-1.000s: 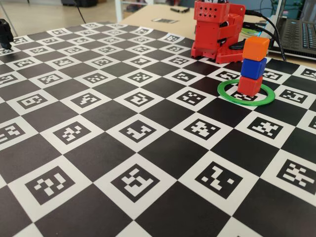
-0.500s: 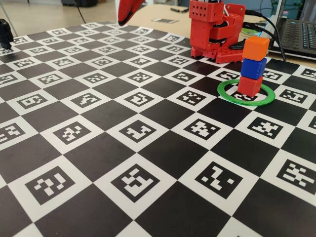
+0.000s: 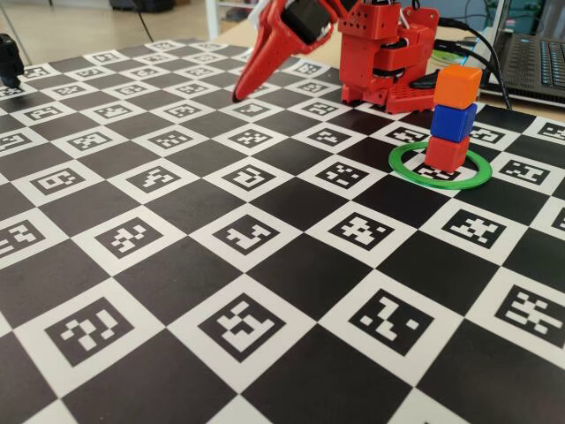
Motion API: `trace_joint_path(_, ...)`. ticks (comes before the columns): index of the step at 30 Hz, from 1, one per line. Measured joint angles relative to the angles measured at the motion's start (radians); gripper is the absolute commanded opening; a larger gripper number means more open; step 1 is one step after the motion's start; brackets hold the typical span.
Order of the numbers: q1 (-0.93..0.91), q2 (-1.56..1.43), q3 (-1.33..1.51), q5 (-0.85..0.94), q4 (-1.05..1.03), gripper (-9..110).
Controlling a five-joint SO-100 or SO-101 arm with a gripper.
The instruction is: Grab the red cube then put it in the green circle then put the blue cube on top and finally the orange cube on top
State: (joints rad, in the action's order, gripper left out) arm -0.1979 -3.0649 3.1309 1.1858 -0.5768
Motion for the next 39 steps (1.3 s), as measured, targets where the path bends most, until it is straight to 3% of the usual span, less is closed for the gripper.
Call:
trace_joint_path(11,0.074,-0.244,0.000,0.179,-0.410,-6)
trace_joint_path(20,0.121,-0.245,0.000,0.301,-0.669,-6)
trace_joint_path(39,0.124,-0.245,-0.002,0.324,-0.690,-6)
